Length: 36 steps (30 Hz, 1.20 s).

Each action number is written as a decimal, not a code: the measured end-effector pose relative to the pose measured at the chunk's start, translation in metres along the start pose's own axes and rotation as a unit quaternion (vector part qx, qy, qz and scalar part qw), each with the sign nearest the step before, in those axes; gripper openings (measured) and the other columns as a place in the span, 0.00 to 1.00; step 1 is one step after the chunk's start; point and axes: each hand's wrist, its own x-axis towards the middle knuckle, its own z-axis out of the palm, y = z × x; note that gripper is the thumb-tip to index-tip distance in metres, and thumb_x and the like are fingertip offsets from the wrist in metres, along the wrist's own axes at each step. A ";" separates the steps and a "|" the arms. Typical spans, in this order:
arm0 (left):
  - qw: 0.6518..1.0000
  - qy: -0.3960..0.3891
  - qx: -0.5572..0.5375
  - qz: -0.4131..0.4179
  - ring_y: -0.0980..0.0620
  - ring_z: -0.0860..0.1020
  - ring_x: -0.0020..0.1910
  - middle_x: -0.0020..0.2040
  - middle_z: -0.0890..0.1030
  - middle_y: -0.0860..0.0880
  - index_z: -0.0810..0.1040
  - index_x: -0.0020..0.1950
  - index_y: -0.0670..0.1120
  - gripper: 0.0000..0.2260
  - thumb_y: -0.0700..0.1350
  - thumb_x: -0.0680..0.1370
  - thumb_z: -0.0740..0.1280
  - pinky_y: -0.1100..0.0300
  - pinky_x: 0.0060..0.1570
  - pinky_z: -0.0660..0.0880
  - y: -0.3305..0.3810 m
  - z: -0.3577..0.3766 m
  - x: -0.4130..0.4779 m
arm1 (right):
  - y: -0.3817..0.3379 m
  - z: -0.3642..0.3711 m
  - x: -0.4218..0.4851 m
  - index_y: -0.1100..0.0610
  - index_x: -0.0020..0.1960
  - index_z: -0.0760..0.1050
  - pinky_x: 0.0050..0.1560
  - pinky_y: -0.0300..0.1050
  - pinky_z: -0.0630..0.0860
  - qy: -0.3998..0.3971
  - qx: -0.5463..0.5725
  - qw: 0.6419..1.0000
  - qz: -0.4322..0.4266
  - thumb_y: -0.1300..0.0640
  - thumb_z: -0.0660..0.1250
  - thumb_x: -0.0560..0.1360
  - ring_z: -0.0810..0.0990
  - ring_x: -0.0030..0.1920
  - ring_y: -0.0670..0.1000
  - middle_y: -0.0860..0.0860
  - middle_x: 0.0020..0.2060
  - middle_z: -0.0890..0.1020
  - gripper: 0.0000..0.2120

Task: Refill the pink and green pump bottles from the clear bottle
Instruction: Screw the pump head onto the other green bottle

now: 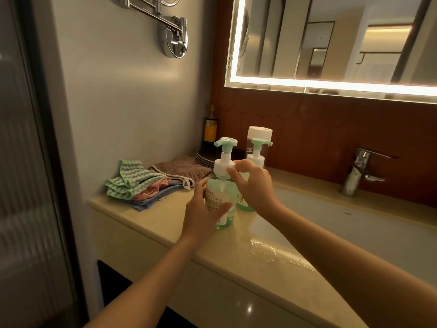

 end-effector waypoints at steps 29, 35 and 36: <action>1.000 -0.001 -0.001 0.005 0.59 0.72 0.56 0.63 0.74 0.51 0.63 0.68 0.50 0.33 0.51 0.68 0.74 0.71 0.48 0.71 -0.004 0.000 0.002 | -0.004 0.006 0.012 0.57 0.59 0.71 0.54 0.50 0.76 -0.049 0.002 0.999 -0.002 0.44 0.60 0.77 0.77 0.50 0.50 0.52 0.52 0.79 0.19; 1.000 0.003 -0.011 0.002 0.57 0.74 0.57 0.60 0.75 0.53 0.63 0.68 0.51 0.33 0.50 0.68 0.75 0.70 0.49 0.73 -0.003 0.000 0.001 | -0.019 0.023 0.013 0.55 0.67 0.62 0.56 0.47 0.74 -0.096 0.163 0.979 0.072 0.48 0.59 0.78 0.76 0.56 0.51 0.51 0.57 0.75 0.20; 1.000 0.005 -0.012 0.002 0.58 0.74 0.56 0.60 0.75 0.53 0.63 0.68 0.51 0.33 0.50 0.68 0.74 0.72 0.48 0.72 -0.003 0.000 0.001 | -0.020 0.024 0.012 0.56 0.66 0.64 0.54 0.46 0.74 -0.087 0.164 0.980 0.066 0.48 0.58 0.79 0.76 0.56 0.51 0.51 0.55 0.76 0.19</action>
